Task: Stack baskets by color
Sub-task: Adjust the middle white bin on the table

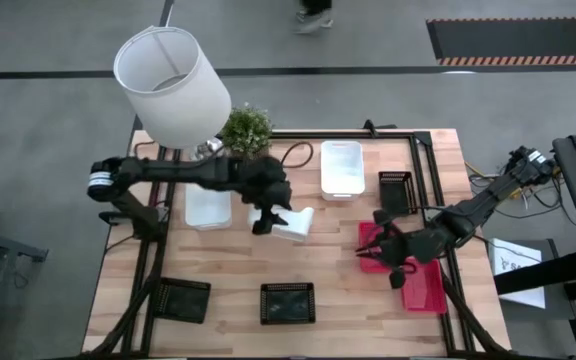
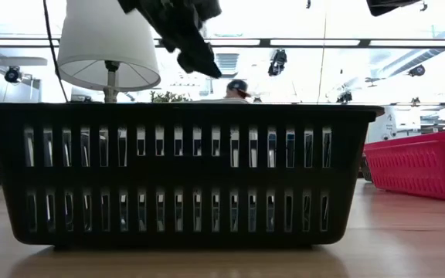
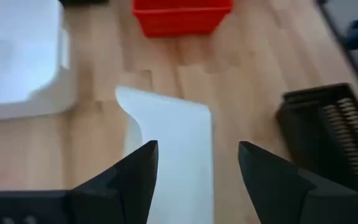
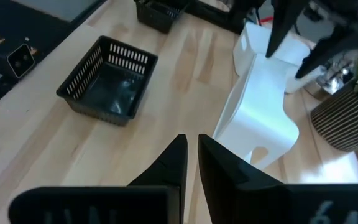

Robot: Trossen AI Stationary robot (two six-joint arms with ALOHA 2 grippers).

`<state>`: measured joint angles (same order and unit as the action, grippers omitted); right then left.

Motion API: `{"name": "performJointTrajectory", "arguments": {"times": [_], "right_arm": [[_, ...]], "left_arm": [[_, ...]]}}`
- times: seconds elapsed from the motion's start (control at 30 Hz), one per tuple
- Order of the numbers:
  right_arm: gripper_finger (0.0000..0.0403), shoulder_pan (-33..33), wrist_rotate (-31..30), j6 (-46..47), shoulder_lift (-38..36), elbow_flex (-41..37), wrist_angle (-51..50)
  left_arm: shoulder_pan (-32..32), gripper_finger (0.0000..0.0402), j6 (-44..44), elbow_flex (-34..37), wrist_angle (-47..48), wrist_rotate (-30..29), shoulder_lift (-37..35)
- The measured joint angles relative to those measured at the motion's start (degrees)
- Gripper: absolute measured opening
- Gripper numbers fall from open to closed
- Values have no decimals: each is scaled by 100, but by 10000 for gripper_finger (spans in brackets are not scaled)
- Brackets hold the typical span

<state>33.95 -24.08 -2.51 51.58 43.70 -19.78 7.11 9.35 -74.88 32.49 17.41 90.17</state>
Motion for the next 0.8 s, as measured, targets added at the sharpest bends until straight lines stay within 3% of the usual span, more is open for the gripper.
{"name": "performJointTrajectory", "arguments": {"times": [0.13,0.5,0.8], "right_arm": [[31,0,-2,-89,-233,-310,229],[31,-4,-2,-51,-425,-654,426],[31,-2,-2,-52,-420,-665,512]], "left_arm": [[355,208,6,-10,27,388,231],[494,203,29,-10,41,485,744],[442,114,211,-19,116,555,750]]}}
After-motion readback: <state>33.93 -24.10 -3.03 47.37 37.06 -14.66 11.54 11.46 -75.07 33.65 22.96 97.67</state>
